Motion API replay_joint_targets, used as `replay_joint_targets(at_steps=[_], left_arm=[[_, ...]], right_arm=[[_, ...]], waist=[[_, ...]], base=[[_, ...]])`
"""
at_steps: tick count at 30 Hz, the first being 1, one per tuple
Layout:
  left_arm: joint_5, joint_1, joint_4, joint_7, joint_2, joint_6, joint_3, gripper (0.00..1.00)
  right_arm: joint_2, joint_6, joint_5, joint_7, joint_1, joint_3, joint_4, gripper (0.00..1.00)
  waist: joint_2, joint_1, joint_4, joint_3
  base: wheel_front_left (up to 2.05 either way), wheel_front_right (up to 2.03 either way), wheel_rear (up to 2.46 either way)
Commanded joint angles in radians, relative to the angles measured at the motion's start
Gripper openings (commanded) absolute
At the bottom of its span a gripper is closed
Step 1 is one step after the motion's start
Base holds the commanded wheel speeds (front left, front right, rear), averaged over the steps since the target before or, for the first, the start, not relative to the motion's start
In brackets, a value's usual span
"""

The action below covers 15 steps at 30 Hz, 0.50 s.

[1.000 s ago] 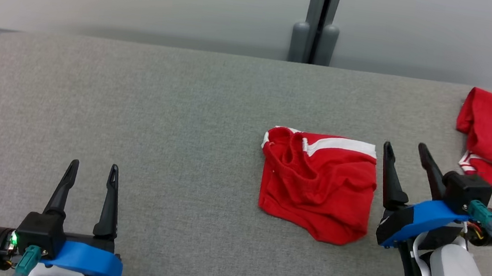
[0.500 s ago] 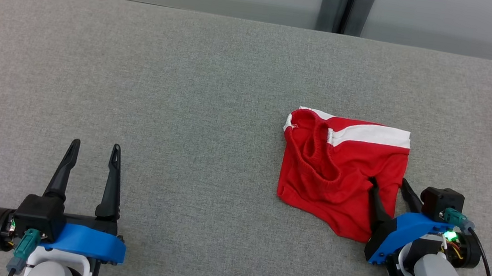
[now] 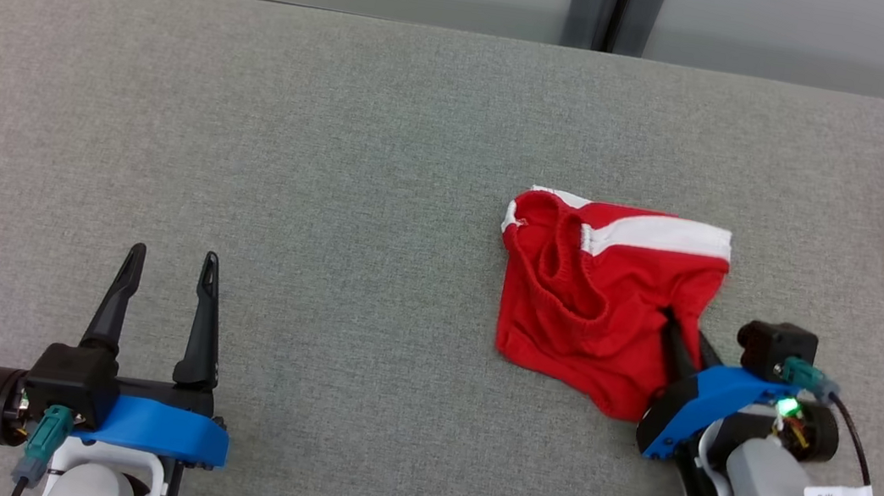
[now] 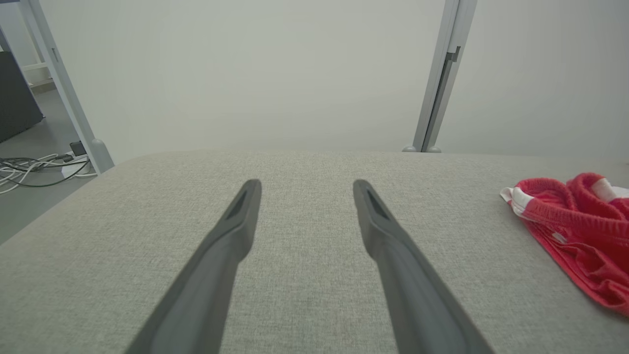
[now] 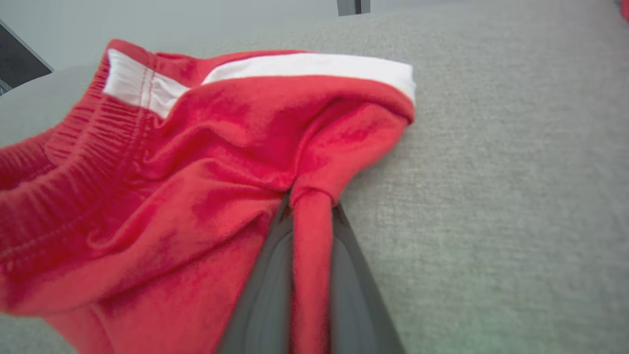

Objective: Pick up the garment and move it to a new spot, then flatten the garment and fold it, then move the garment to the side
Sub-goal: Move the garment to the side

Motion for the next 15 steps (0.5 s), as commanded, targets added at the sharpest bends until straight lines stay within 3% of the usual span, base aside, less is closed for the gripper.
replay_joint_targets(at_steps=[1,7,15], left_arm=[[0.000,-0.011,-0.005,-0.005,-0.001,0.000,0.004,1.00],[0.002,-0.032,-0.032,-0.005,-0.003,-0.006,-0.007,1.00],[0.016,-0.077,-0.059,-0.004,0.006,-0.015,-0.026,1.00]], right_arm=[[-0.005,0.000,-0.034,0.003,-0.022,-0.021,-0.021,0.00],[-0.053,0.000,-0.218,0.000,-0.060,-0.066,-0.139,0.00],[-0.156,0.000,-0.265,0.010,-0.186,0.030,-0.121,0.00]], waist=[[-0.0002,0.0000,-0.002,0.000],[-0.0002,0.0000,-0.011,0.024],[-0.0002,0.0000,-0.046,0.069]], base=[[0.00,0.00,0.00],[0.00,0.00,0.00],[0.00,0.00,0.00]])
